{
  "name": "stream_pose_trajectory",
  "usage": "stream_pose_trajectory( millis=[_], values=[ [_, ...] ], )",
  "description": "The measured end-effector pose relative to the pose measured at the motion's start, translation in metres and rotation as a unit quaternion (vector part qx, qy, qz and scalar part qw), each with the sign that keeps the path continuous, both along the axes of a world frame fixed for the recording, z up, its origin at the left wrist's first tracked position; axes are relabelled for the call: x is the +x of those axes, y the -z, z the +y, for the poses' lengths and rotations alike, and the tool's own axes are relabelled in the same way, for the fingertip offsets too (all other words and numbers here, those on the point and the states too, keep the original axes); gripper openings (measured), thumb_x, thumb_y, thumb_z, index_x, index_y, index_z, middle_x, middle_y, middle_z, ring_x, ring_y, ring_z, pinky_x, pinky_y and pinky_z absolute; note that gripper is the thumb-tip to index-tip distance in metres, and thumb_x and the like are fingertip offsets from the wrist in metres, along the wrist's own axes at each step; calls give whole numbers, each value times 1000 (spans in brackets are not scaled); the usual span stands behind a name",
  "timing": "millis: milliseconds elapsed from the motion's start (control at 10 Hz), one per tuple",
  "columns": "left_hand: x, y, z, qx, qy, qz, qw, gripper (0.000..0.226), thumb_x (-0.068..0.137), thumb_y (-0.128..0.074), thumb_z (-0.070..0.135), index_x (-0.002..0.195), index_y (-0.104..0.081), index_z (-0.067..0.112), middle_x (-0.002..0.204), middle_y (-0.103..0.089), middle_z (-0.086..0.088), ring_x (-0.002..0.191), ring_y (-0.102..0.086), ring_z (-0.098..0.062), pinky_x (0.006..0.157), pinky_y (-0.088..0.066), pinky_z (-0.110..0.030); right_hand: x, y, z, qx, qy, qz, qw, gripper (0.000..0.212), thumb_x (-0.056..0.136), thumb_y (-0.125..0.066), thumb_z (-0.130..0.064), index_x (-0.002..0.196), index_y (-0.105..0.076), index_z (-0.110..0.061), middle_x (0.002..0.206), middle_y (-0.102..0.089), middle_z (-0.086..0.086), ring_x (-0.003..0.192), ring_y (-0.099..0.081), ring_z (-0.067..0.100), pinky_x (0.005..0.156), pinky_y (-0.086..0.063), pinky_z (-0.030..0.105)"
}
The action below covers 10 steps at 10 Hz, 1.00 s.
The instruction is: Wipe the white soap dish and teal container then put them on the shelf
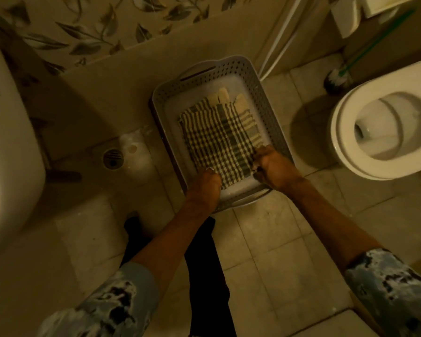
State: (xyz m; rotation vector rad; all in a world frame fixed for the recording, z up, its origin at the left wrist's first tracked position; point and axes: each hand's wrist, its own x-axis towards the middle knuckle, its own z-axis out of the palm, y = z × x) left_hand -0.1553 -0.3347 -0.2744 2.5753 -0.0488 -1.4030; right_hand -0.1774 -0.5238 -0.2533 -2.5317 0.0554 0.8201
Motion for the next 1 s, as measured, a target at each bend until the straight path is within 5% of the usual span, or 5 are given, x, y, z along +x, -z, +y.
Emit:
stream_pose_trajectory(
  millis=[300, 400, 600, 800, 1000],
  values=[
    [-16, 2, 8, 7, 98, -70, 993, 38, 97, -41, 15, 135, -40, 11, 137, -43, -11, 120, -45, -31, 89, -38, -31, -8, -8, 0, -84, -65, -31, 994, 20, 88, -63, -19, 106, -64, -12, 118, -59, 11, 114, -51, 27, 103, -38, 40],
    [-21, -2, 14, -30, 106, -90, 990, 25, 91, -50, 10, 114, -57, 4, 124, -54, -19, 108, -54, -34, 86, -44, -36, -10, -11, 0, -76, -59, -19, 995, 19, 89, -64, -21, 107, -64, -13, 115, -62, 10, 111, -55, 26, 103, -41, 41],
    [-20, -5, 9, 30, 144, -50, 988, 61, 76, -74, 18, 130, -46, 10, 135, -42, -11, 121, -46, -31, 96, -44, -37, -18, -10, 6, -79, -60, -26, 995, 19, 90, -61, -29, 102, -67, -16, 110, -64, 8, 108, -56, 25, 101, -41, 42],
    [-21, -22, 8, 1, 226, -82, 971, 44, 86, -63, 17, 127, -51, 7, 138, -40, -13, 125, -41, -30, 101, -39, -38, -23, -14, 21, -142, -93, 18, 985, 35, 91, -57, -35, 117, -64, -13, 123, -58, 10, 117, -52, 28, 102, -37, 47],
    [-3, -82, 23, -59, 160, -11, 985, 42, 94, -50, 14, 134, -40, 4, 137, -44, -18, 122, -47, -32, 98, -41, -36, -20, -51, 30, -148, -53, 56, 986, 30, 93, -55, -31, 112, -62, -8, 111, -66, 15, 101, -63, 30, 87, -48, 38]
  ],
)
